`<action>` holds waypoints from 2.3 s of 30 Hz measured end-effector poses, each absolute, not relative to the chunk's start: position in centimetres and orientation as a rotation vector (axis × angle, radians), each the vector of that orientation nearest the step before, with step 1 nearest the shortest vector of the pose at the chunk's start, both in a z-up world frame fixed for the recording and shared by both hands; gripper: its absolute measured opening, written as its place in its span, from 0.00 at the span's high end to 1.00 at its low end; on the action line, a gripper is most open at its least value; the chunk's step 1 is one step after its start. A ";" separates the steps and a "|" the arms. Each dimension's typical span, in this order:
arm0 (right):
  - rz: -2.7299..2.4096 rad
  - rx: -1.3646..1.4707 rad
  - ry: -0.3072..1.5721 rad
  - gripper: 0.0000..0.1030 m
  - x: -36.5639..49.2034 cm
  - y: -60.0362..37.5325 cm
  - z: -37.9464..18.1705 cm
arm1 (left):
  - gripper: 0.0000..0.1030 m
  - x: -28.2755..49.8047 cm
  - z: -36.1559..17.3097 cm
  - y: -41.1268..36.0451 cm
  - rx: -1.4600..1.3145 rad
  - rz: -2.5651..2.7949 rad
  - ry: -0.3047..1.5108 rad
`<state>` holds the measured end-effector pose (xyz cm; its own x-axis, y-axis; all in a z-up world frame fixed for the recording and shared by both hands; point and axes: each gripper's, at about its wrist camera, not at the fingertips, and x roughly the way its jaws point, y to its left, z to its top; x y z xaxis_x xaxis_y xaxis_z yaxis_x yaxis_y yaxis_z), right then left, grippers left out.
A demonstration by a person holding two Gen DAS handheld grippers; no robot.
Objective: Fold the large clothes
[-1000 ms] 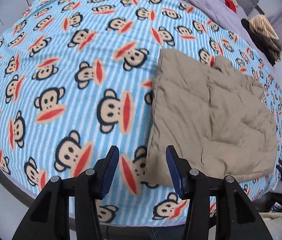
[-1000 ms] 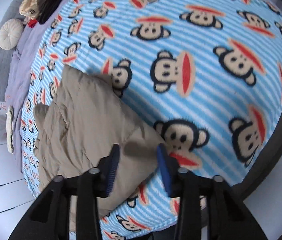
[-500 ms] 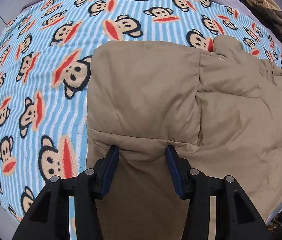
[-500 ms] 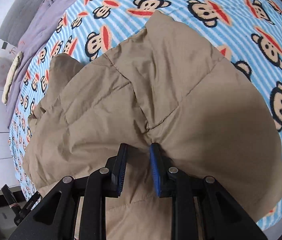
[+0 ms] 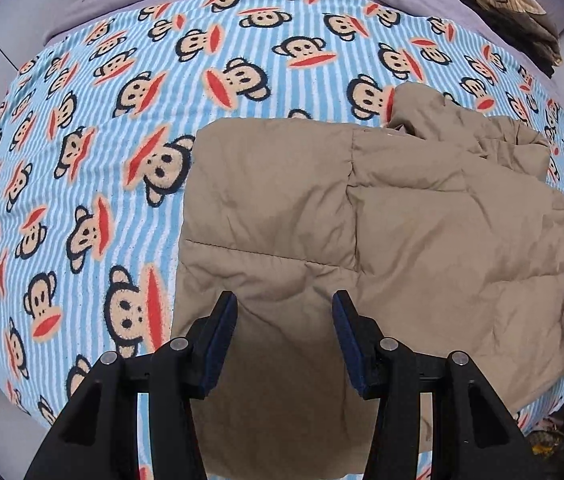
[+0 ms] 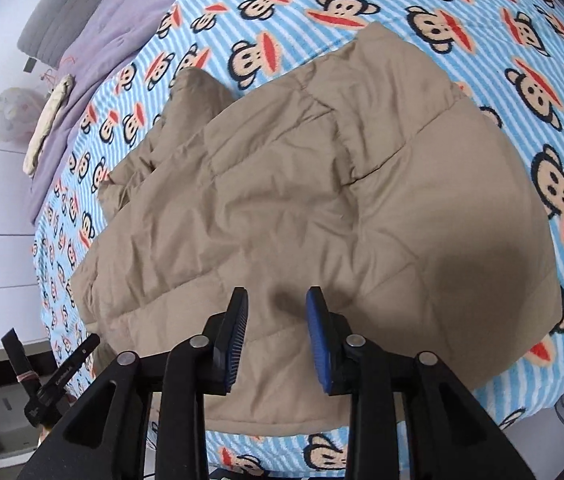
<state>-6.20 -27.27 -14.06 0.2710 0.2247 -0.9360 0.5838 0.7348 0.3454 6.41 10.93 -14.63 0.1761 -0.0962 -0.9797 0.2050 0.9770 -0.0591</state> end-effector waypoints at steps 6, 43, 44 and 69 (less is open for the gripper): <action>-0.217 0.730 1.310 0.54 -5.5 -25.0 -13.3 | 0.01 5.6 -12.5 10.2 0.145 -0.193 1.280; -0.166 0.579 1.403 0.14 -4.0 -19.5 -13.8 | 0.01 5.2 -14.5 12.3 0.092 -0.212 1.371; -0.165 0.586 1.407 0.14 -3.9 -19.3 -14.0 | 0.01 5.2 -14.6 12.5 0.089 -0.209 1.378; -0.248 0.577 1.440 0.14 -4.9 -17.1 -15.1 | 0.01 12.8 -26.5 16.9 -0.452 -0.888 1.624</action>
<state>-4.86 -17.13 -15.06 0.1351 0.1791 -0.9745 0.4945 0.8401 0.2229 12.77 16.91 -26.50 -0.2534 -0.7092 -0.6579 0.1717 0.6363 -0.7521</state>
